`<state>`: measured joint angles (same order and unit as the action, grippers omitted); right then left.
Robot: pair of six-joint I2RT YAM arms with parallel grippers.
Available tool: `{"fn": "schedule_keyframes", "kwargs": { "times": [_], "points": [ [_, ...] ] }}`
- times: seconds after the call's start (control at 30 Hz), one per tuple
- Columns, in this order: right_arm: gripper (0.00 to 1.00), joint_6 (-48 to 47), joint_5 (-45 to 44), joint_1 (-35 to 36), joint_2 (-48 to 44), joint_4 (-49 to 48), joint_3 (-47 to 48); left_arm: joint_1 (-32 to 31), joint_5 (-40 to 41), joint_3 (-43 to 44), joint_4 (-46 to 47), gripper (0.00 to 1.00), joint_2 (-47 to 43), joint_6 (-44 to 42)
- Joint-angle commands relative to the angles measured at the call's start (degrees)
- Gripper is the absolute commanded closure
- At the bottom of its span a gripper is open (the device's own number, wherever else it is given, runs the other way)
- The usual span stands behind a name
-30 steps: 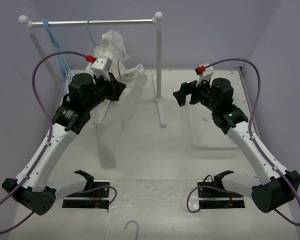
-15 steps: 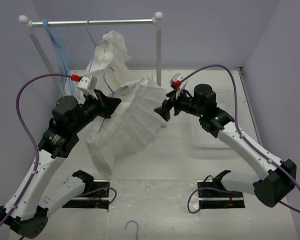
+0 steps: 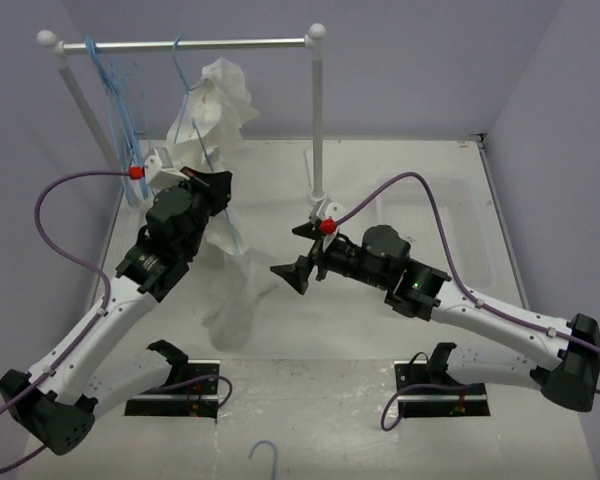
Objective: Remove the skirt from the hanger
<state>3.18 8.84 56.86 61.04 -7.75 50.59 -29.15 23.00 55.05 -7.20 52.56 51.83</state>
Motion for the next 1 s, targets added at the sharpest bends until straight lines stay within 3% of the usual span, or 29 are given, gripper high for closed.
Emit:
{"fn": "schedule_keyframes", "kwargs": {
  "times": [0.0,0.17,0.37,0.6,0.73,0.97],
  "points": [
    [0.01,0.78,-9.27,4.38,4.43,-5.79,3.55,-4.51,12.75,4.18,8.79,1.0,4.74,5.82],
    [0.01,2.26,-17.88,6.07,10.75,-7.28,5.4,-8.21,19.88,9.81,8.43,1.0,10.37,4.95],
    [0.01,3.05,-20.18,6.16,12.97,-3.95,6.28,-9.09,24.89,11.57,8.52,1.0,12.22,4.86],
    [0.01,5.26,-22.28,6.24,8.32,2.62,2.23,-9.09,28.85,17.37,10.63,1.0,17.93,1.26],
    [0.01,4.39,-26.42,6.16,2.79,6.96,1.19,-9.09,28.68,17.38,13.52,1.0,18.9,-1.03],
    [0.01,2.88,-24.67,5.37,0.67,10.47,3.55,-9.09,27.27,17.2,16.43,1.0,19.08,-3.05]
  ]
}}
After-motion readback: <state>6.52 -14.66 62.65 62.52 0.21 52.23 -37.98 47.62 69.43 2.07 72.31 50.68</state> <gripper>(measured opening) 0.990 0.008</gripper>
